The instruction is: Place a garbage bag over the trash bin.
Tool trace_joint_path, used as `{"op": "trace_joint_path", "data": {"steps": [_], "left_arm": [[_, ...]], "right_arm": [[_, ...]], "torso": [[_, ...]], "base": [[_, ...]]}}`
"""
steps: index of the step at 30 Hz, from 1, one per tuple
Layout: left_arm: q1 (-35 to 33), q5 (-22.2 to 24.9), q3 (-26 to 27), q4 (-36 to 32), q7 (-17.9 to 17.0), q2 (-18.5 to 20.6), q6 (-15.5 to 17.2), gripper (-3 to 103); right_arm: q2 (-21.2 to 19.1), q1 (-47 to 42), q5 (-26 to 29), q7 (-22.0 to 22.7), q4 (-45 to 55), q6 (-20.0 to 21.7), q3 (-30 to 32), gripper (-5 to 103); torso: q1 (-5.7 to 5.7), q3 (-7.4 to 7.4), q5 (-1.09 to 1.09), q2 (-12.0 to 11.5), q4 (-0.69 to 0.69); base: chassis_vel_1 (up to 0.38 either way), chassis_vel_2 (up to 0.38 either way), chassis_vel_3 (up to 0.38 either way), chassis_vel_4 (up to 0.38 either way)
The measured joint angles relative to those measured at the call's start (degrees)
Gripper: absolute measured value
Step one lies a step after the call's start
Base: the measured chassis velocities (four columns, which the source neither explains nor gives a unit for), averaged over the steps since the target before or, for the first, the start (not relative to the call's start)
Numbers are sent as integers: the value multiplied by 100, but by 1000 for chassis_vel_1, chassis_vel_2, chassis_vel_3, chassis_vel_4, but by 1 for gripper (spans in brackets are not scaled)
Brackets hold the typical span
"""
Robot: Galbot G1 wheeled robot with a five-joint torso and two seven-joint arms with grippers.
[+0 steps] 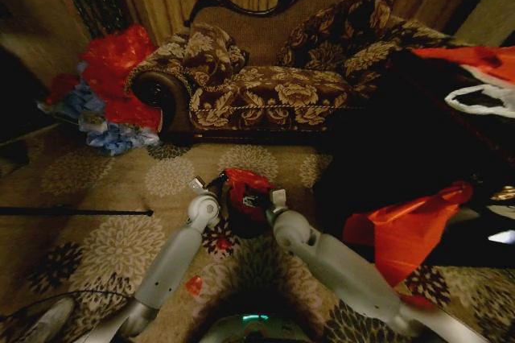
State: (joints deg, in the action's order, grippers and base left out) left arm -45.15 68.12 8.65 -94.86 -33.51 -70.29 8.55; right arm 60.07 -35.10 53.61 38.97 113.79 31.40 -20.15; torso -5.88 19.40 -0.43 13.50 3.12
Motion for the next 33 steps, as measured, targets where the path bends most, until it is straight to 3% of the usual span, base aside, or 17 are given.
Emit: {"op": "trace_joint_path", "data": {"steps": [3,5,15,22,31,33], "left_arm": [[18,-1,-4,30,3,-9,3,0],[31,-6,-19,51,5,-16,4,0],[61,-18,-92,75,10,-63,15,0],[-46,-18,-95,-64,10,-57,22,0],[-263,-31,-6,-273,44,63,27,0],[-281,-35,6,-293,46,76,27,0]], "right_arm": [[-103,-36,-752,-533,-332,-33,18,100],[-64,-52,-900,-662,-516,-44,-3,100],[376,81,-1076,-971,-1415,165,-129,100],[676,253,-1455,-1029,-2035,-76,-97,103],[656,460,-1173,-1334,-2063,-254,13,68],[660,482,-1138,-1352,-2088,-277,18,68]], "torso": [[0,1,1,0,-1],[-1,1,2,0,-1],[-1,1,0,0,-1],[-1,1,0,0,-1],[-1,0,0,0,0],[0,0,0,0,-1]], "base": [[0,0,0,0],[0,0,0,0],[0,0,0,0],[0,0,0,0],[0,0,0,0],[0,0,0,0]]}}
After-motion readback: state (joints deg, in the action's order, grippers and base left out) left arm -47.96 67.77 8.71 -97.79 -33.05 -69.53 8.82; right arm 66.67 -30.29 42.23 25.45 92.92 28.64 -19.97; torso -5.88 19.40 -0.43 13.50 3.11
